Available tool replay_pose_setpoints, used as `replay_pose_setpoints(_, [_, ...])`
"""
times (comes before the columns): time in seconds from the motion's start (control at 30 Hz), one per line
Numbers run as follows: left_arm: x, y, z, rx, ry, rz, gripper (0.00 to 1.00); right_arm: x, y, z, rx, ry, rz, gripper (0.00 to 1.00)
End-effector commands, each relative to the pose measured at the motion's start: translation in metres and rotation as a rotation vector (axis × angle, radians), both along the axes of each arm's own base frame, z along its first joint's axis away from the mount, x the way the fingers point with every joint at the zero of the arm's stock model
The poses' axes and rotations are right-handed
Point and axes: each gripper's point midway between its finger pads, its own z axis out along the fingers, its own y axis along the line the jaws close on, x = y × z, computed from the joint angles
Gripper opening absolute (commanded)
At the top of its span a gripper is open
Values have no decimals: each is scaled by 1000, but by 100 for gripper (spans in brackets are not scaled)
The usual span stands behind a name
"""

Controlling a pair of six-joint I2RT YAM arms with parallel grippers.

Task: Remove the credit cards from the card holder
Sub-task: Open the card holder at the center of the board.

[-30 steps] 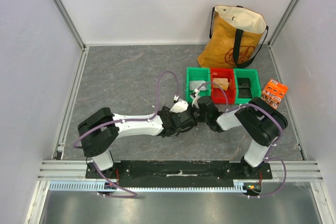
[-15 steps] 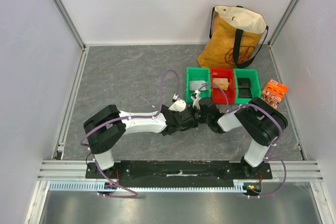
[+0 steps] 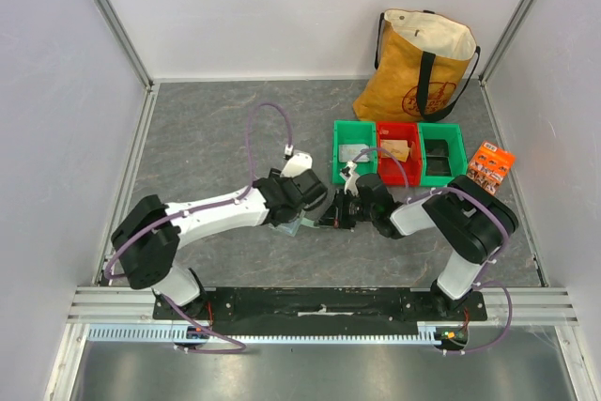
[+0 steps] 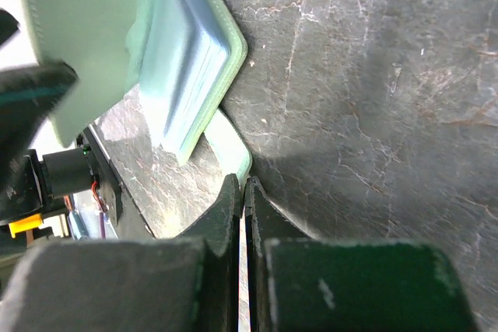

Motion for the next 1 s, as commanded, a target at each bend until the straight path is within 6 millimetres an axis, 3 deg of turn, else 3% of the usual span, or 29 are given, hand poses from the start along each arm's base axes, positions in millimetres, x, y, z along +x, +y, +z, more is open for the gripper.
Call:
replay_pose_setpoints(0.0, [15, 24, 8, 8, -25, 35, 61, -18, -19, -24, -113, 48, 41, 0])
replay_pose_setpoints(0.13, [20, 28, 5, -12, -21, 37, 60, -20, -20, -25, -124, 47, 52, 0])
replay_pose_setpoints(0.3, [30, 54, -10, -17, 17, 108, 56, -21, -23, -26, -143, 49, 55, 0])
replay_pose_setpoints(0.43, [21, 66, -31, -58, 74, 149, 54, -21, -28, -26, -178, 39, 52, 0])
replay_pose_setpoints(0.67, [-1, 61, -56, -156, 151, 153, 46, -11, -43, -16, -282, -27, 36, 0])
replay_pose_setpoints(0.83, [-14, 48, -67, -259, 202, 147, 26, -6, -51, -4, -332, -66, 31, 0])
replay_pose_setpoints(0.97, [-22, 36, -71, -345, 228, 133, 25, -2, -49, 19, -313, -111, 28, 7])
